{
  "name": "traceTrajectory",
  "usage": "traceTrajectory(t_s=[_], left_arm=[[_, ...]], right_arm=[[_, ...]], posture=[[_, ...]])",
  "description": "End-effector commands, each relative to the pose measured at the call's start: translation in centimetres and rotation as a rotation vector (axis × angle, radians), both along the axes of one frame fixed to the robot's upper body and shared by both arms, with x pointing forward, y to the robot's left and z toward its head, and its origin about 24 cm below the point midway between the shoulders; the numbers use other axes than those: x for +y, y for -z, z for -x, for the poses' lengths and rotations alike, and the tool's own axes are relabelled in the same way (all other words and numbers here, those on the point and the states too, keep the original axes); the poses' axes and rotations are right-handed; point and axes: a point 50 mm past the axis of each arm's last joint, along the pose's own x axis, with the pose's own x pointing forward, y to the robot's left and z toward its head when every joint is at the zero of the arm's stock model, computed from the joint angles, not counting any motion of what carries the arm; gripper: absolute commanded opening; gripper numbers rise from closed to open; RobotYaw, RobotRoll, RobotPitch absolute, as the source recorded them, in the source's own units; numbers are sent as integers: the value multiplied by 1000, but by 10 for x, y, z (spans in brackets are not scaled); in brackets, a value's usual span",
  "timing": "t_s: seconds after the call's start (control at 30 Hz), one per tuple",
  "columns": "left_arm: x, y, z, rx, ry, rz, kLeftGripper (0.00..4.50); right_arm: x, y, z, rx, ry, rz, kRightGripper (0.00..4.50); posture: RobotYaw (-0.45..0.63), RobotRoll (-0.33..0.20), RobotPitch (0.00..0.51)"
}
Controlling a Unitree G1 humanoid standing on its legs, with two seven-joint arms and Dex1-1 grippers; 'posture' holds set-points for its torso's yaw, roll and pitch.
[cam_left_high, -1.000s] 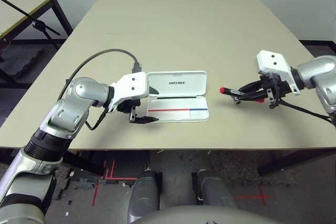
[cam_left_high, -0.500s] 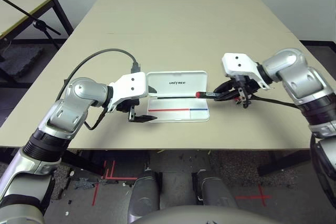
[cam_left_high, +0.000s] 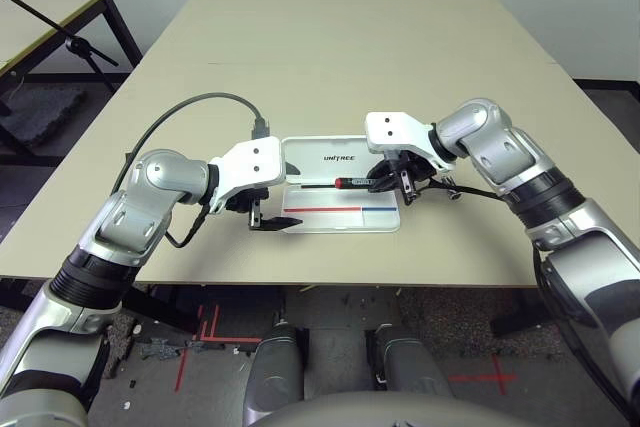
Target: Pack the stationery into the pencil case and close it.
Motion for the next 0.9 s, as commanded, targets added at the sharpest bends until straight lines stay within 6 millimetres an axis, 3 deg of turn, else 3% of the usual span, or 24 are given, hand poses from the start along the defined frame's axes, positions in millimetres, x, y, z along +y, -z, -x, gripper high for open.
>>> traceTrajectory(t_s=[0.03, 0.2, 0.8, 0.9], left_arm=[[-3, 2, 1, 4, 2, 6, 4500], [-4, 3, 0, 4, 4, 8, 4500], [-4, 4, 1, 9, -1, 4, 4500], [-4, 5, 1, 11, -2, 4, 4500]], right_arm=[[11, 1, -4, -33, -8, -4, 487], [22, 3, -4, -30, -12, -26, 487], [32, 19, 1, -35, -75, -4, 487], [33, 19, 1, -42, -88, -19, 1414]], posture=[[55, 0, 16], [56, 0, 16], [60, 0, 23], [60, 0, 24]])
